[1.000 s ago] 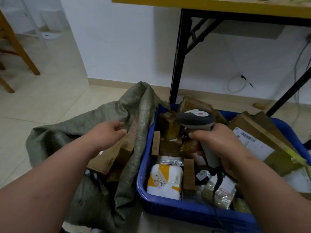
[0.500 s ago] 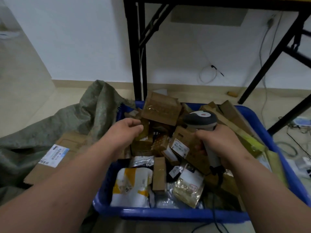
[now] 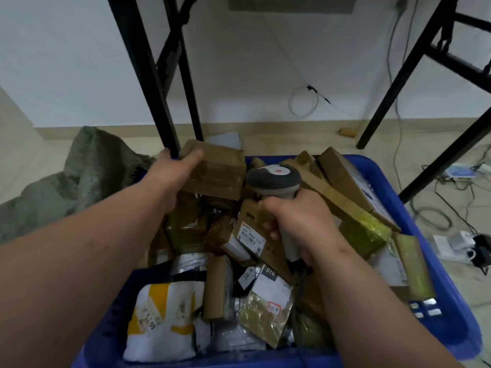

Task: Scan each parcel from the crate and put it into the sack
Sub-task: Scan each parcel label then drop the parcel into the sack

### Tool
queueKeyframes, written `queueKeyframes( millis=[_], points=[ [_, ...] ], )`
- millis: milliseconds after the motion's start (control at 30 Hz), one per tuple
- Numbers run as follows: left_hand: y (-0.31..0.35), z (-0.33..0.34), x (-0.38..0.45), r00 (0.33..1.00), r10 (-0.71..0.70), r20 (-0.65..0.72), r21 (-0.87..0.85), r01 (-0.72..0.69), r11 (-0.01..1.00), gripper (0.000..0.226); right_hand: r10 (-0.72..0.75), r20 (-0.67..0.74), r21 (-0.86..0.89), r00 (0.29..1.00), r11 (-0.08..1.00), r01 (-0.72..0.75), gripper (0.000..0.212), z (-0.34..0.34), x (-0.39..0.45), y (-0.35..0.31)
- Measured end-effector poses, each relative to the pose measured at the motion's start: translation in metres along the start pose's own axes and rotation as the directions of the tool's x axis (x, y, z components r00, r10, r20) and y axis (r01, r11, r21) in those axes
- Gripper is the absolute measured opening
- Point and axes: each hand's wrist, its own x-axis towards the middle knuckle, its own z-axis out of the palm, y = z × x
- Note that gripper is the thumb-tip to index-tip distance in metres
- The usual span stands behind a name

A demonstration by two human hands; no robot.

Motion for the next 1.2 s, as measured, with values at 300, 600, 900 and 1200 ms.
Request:
queueKeyframes(
  millis=[300, 600, 900, 1200],
  points=[
    [0.002, 0.016, 0.013, 0.968, -0.243, 0.063, -0.204, 0.251, 0.946, 0.058, -0.013, 0.031, 0.055, 0.999, 0.998, 0.011, 0.011, 0.020, 0.012, -0.010],
    [-0.013, -0.033, -0.033, 0.997, 0.051, 0.059, -0.106, -0.044, 0.993, 0.100, -0.082, -0.019, 0.245, 0.996, 0.966, 0.084, 0.007, 0.019, -0.001, -0.023],
    [-0.031, -0.104, -0.117, 0.723, 0.677, 0.139, 0.555, -0.623, 0.551, 0.123, -0.077, 0.061, 0.461, 0.995, 0.887, 0.041, 0.020, 0.033, -0.045, -0.043],
    [-0.067, -0.135, -0.152, 0.509, 0.835, 0.209, 0.523, -0.780, 0.345, 0.099, -0.065, 0.179, 0.532, 0.982, 0.846, -0.041, 0.044, 0.066, -0.090, -0.050]
  ],
)
